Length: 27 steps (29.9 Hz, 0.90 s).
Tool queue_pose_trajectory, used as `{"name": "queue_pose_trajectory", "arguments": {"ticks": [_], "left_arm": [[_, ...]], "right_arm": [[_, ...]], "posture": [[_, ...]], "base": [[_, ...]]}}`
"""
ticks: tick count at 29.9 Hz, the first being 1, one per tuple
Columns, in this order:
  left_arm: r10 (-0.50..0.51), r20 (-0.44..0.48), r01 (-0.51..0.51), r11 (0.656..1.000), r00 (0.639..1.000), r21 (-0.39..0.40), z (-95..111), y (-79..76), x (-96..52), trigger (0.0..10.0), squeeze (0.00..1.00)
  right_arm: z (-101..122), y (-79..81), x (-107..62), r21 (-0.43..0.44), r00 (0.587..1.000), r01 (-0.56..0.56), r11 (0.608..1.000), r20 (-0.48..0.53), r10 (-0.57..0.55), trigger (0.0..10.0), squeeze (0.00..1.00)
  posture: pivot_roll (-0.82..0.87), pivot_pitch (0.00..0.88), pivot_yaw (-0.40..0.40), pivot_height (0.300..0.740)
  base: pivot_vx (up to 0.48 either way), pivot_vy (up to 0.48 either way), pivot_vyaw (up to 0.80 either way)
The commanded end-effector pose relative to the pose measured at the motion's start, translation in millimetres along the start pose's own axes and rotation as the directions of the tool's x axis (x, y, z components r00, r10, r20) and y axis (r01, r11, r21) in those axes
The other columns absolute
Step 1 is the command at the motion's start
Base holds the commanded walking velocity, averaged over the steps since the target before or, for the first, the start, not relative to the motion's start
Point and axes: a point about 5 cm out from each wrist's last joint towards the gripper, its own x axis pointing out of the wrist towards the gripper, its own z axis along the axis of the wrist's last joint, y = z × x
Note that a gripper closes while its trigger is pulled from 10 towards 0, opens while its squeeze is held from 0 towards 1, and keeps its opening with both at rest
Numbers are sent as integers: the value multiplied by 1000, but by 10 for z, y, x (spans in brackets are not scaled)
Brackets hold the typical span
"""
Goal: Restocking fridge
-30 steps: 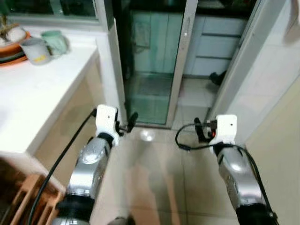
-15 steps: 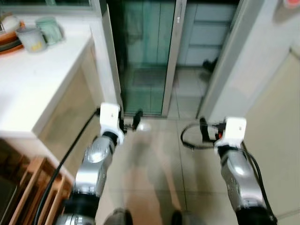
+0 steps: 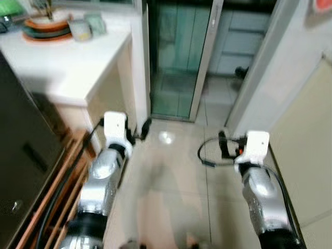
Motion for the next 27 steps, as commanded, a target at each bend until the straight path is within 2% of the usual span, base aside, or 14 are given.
{"name": "queue_pose_trajectory", "arguments": {"ticks": [1, 22, 27], "left_arm": [[-6, 1, 6, 1000, 1000, -4, -11, -32, 3, 10000, 1000], [38, 41, -38, 999, 998, 6, 38, 77, -7, 10000, 1000], [47, 65, -47, 999, 997, -12, 32, 86, -98, 10000, 1000]], "right_arm": [[-27, -27, -4, 3, 1000, 8, 1000, -6, -8, 10000, 0], [-65, 1, 32, 3, 1000, -18, 1000, -6, 18, 10000, 0], [115, 73, 62, -26, 997, -44, 999, 55, 46, 10000, 0]], "posture": [[-99, 0, 6, 740], [-74, 0, 1, 740], [-74, 0, 2, 740]], "base": [[-375, 0, 0], [-380, 0, 0], [-370, 0, 0]]}}
